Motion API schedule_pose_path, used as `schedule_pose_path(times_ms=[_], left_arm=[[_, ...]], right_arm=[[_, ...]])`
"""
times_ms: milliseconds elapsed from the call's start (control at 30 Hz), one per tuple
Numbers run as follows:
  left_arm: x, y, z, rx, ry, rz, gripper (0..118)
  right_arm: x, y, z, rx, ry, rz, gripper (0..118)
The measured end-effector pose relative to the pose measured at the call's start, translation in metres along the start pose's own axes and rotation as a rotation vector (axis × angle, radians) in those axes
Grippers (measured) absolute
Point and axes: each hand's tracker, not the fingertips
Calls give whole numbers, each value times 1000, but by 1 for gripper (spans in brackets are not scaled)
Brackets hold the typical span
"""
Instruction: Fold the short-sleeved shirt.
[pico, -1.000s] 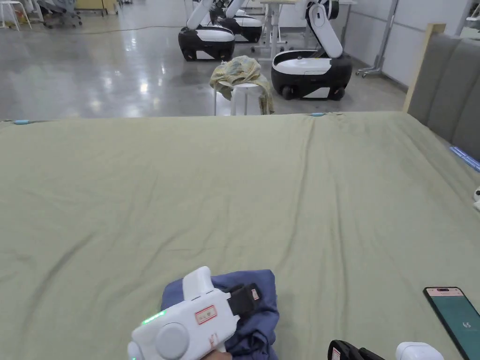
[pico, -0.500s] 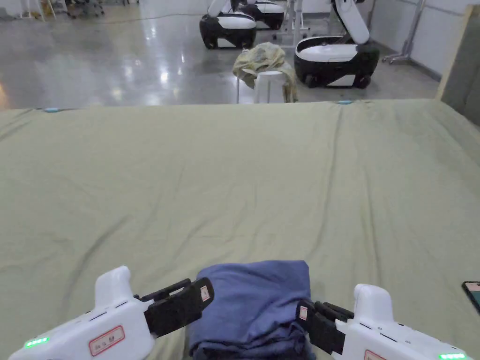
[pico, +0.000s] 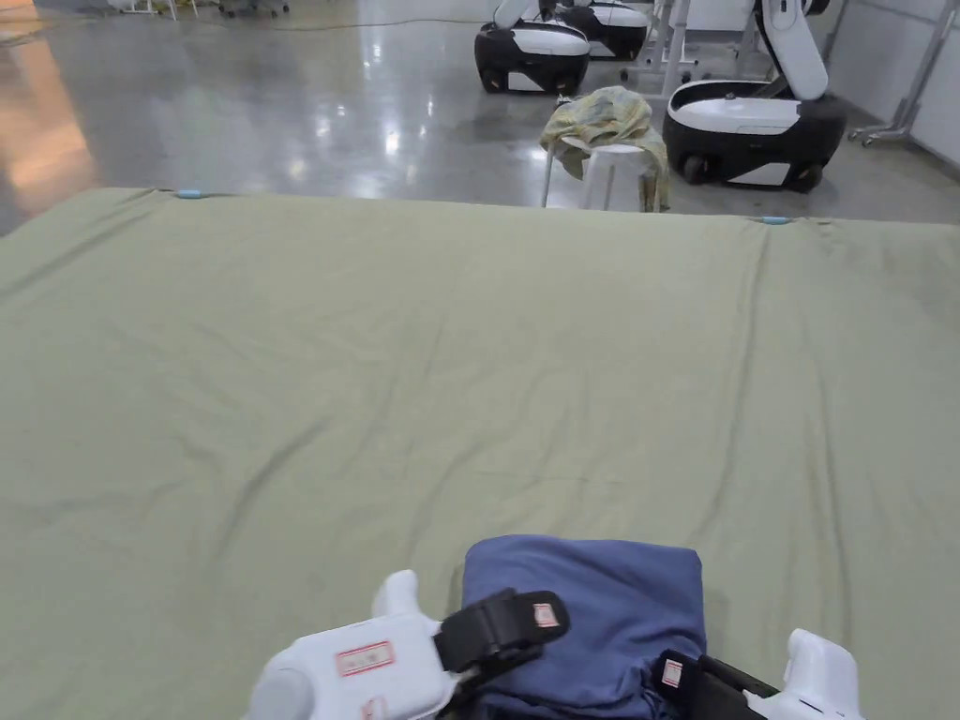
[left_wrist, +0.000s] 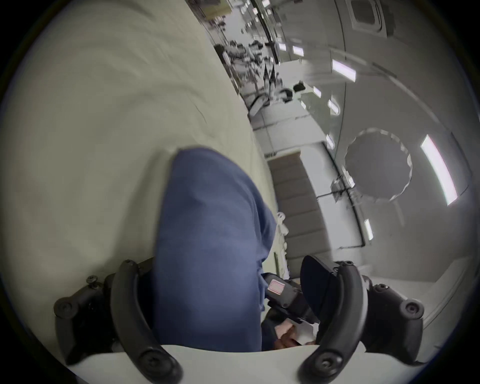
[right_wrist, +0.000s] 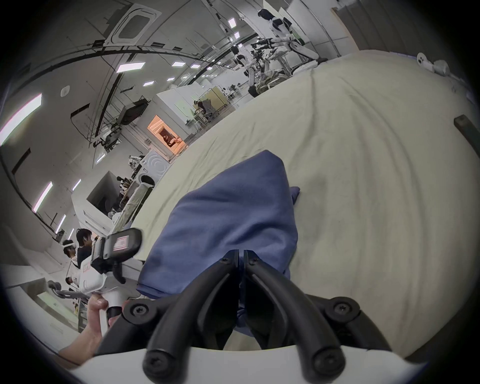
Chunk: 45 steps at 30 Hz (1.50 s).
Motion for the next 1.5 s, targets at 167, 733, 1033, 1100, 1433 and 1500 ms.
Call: schedule_pose_path(times_ms=[167,733,1033,1100,1433,1500], left_arm=[[-5,1,0,9,91,48,20],[-103,191,355,226,628,-78,20],[-129,204,391,265,605,-41,105],[-111,199,403,306,666,-60,105],[108,133,293,610,730,-741,105],[153,118,248,702,695,-835,104]], right_arm=[[-10,0,6,9,-26,25,6],[-81,-32,-30,-77,-37,165,6],[-111,-37,-39,-79,-45,221,6],[-116,-32,-36,-76,-37,239,6],[-134,60,11,192,-90,388,6],[-146,93,26,306,-155,472,6]])
